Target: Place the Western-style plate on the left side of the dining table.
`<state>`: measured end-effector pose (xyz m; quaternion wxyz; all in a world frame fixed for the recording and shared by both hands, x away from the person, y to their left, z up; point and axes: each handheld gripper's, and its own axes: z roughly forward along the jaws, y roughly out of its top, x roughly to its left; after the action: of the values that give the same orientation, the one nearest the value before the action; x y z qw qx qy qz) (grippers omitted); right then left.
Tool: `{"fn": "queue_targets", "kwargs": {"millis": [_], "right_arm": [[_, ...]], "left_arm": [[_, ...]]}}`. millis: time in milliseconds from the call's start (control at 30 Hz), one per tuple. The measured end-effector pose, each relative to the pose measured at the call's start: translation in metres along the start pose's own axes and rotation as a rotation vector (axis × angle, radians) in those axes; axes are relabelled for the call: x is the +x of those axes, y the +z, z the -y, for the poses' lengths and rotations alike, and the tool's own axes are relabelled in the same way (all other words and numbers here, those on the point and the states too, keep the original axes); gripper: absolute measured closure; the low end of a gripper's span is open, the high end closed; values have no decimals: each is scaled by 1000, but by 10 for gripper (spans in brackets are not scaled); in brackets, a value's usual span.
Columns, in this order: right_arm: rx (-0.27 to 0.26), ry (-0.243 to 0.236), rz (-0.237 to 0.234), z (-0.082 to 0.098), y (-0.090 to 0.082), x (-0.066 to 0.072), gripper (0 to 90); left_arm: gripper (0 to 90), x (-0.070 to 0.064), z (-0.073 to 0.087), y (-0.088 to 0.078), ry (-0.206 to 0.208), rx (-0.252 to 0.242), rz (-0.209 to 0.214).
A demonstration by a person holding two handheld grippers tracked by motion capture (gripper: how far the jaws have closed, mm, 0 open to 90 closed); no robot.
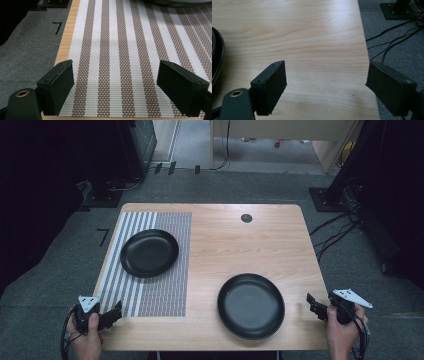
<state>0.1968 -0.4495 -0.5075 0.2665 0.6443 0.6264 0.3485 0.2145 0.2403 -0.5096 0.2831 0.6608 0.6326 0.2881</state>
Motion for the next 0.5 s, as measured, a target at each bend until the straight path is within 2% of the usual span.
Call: {"fn": "queue_targets", "kwargs": {"millis": [233,367,400,500], "right_arm": [[44,-35,6,3,8,7,153],[83,-22,5,9,15,5,141],[67,-30,9,10,16,6,141],[74,-54,27,10,17,8,140]], "left_arm": [[143,-2,2,4,20,22,-25],[144,0,3,4,5,16,-12],[144,0,4,4,2,13,-10],[143,2,6,5,-20,3,2]]}}
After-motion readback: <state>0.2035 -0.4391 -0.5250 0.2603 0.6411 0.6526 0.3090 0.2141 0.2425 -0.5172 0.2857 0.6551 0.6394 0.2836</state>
